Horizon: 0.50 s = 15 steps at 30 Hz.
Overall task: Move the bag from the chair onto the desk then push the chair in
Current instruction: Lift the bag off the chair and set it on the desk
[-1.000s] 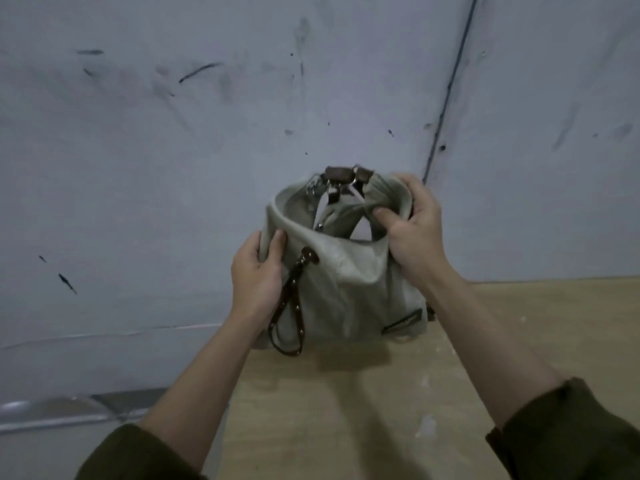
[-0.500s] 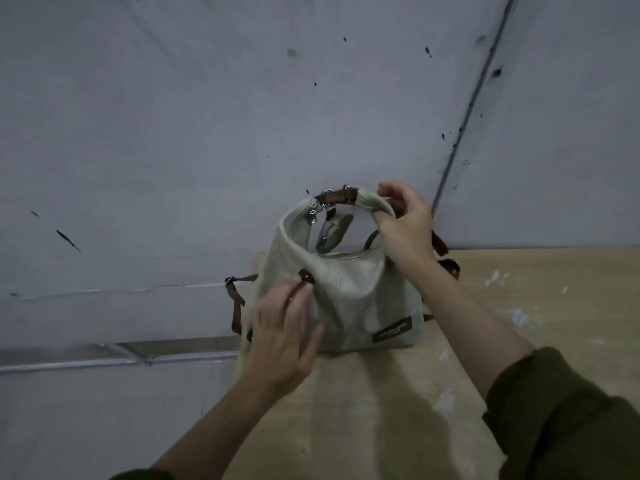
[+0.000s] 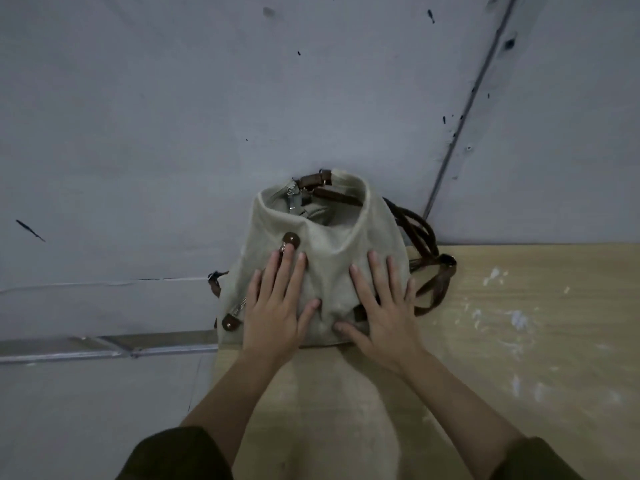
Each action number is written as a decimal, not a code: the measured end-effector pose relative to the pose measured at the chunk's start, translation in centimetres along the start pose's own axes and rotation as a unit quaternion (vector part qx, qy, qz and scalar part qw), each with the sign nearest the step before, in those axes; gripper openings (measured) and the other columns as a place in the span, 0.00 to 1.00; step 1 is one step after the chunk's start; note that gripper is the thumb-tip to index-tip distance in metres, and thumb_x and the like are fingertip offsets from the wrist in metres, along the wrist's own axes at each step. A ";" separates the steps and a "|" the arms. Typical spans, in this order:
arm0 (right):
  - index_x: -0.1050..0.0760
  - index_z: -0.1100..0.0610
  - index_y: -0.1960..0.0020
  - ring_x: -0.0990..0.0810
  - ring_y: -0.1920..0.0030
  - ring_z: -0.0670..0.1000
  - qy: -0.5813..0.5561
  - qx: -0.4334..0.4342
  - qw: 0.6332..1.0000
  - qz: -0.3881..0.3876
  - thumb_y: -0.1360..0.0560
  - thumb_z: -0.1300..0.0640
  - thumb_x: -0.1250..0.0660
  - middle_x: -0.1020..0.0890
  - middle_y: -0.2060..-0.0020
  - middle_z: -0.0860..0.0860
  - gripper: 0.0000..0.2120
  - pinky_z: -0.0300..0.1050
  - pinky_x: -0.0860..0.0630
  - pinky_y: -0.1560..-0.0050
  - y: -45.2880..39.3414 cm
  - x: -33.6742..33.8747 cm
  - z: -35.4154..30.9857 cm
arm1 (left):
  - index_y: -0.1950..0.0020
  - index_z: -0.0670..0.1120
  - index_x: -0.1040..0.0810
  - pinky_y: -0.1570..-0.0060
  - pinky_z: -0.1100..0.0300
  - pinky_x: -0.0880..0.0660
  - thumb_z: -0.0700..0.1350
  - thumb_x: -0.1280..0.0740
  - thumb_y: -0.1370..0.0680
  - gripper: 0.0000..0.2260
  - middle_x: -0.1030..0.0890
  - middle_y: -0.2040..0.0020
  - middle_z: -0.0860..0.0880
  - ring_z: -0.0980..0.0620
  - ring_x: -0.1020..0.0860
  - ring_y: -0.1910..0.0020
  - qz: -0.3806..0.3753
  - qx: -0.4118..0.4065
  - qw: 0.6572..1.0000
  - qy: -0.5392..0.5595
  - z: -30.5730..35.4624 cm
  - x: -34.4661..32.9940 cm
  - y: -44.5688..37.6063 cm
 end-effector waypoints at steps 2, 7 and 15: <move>0.62 0.41 0.28 0.61 0.26 0.54 0.001 -0.012 1.000 -0.012 0.31 0.31 0.46 0.58 0.25 0.46 0.40 0.71 0.53 0.33 -1.6 -0.3 -0.1 | 0.24 0.50 0.55 0.29 0.53 0.51 0.61 0.58 0.21 0.28 0.47 0.24 0.50 0.53 0.50 0.25 -0.008 0.012 1.000 -0.016 -0.9 -0.2 -1.5; 0.65 0.40 0.28 0.62 0.27 0.54 -0.010 -0.025 0.999 -0.046 0.33 0.31 0.47 0.60 0.26 0.46 0.41 0.74 0.51 0.34 -4.5 -1.8 -1.0 | 0.25 0.49 0.56 0.28 0.51 0.49 0.62 0.61 0.22 0.30 0.49 0.24 0.48 0.51 0.51 0.25 -0.028 0.016 0.999 -0.040 -3.3 -0.4 -3.5; 0.65 0.39 0.29 0.66 0.27 0.53 -0.020 -0.007 0.996 -0.091 0.30 0.37 0.37 0.62 0.25 0.48 0.43 0.70 0.56 0.31 -4.4 -1.1 -1.3 | 0.26 0.48 0.58 0.28 0.52 0.51 0.63 0.56 0.24 0.31 0.54 0.24 0.52 0.51 0.53 0.25 -0.049 0.010 0.999 0.011 -2.6 0.9 -3.1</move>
Point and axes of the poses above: each hand's wrist, its own y-axis away from the middle knuckle, its own x-axis out of the back of the hand, z = x × y, the point moved 8 cm from there along -y, towards the middle knuckle
